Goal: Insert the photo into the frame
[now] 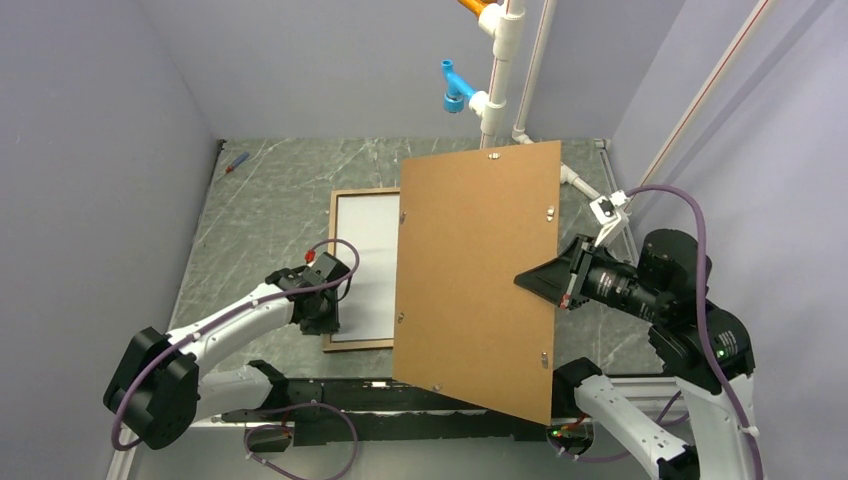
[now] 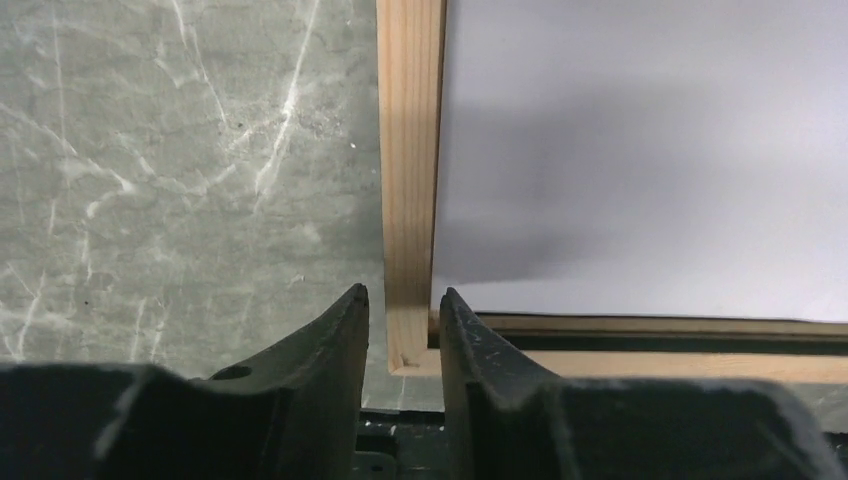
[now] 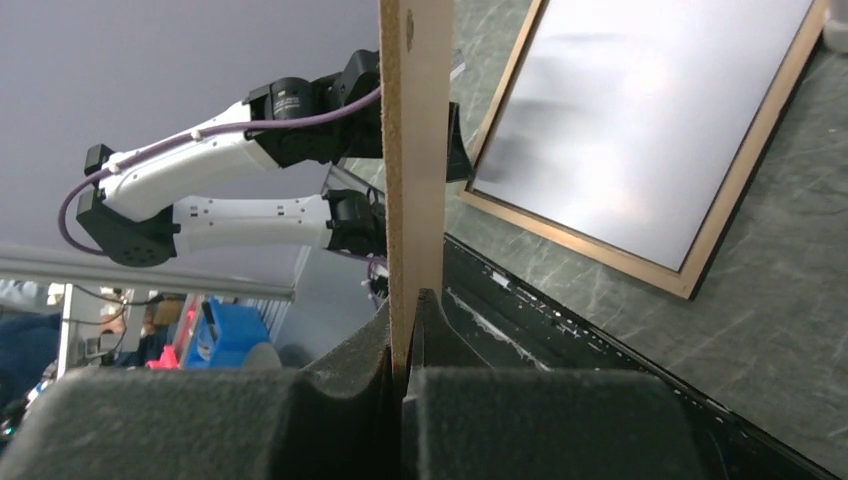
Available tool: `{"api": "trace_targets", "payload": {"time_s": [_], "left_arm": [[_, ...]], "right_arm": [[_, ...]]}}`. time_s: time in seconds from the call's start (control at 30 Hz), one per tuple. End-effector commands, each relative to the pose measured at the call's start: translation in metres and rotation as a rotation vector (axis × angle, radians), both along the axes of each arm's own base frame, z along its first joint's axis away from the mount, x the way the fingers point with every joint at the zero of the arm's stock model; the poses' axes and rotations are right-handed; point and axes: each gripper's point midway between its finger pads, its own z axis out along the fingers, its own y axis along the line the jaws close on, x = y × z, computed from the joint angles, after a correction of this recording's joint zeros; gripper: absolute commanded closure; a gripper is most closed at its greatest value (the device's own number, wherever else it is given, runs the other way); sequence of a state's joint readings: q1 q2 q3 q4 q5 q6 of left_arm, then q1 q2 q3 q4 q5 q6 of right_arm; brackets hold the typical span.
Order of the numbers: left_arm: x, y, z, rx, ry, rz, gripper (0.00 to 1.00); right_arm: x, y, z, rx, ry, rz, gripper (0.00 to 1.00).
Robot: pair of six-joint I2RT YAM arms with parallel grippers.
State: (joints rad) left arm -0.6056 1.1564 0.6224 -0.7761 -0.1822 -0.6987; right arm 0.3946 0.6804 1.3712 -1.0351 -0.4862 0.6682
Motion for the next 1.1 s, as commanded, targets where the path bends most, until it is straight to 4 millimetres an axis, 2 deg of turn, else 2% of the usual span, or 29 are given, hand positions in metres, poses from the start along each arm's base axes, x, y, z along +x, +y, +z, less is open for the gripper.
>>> {"api": "trace_targets", "payload": {"time_s": [0.0,0.07,0.13,0.23,0.4,0.73,0.93,1.07], "left_arm": [[-0.003,0.003,0.006,0.018,0.008,0.014,0.49],[-0.003,0.006,0.008,0.031,0.007,0.027,0.29],[0.000,0.002,0.012,0.008,-0.011,0.022,0.17],[0.005,-0.004,0.020,-0.029,-0.044,0.017,0.10],[0.018,-0.012,0.028,-0.110,-0.076,0.026,0.12],[0.050,-0.009,0.021,-0.186,-0.085,0.069,0.27],[0.054,-0.005,0.004,-0.151,-0.051,0.070,0.34],[0.050,-0.006,-0.009,-0.153,-0.022,0.067,0.44]], "right_arm": [[-0.002,0.016,0.028,0.074,-0.125,0.112,1.00],[-0.004,0.019,0.020,0.077,-0.099,0.140,1.00],[-0.005,0.024,0.013,0.089,-0.075,0.173,1.00],[-0.003,0.031,-0.002,0.103,-0.031,0.208,1.00],[0.007,0.037,-0.020,0.099,0.009,0.216,1.00],[0.026,0.046,-0.047,0.100,0.061,0.213,1.00],[0.033,0.048,-0.063,0.077,0.091,0.211,1.00],[0.035,0.048,-0.068,0.070,0.099,0.208,1.00]]}}
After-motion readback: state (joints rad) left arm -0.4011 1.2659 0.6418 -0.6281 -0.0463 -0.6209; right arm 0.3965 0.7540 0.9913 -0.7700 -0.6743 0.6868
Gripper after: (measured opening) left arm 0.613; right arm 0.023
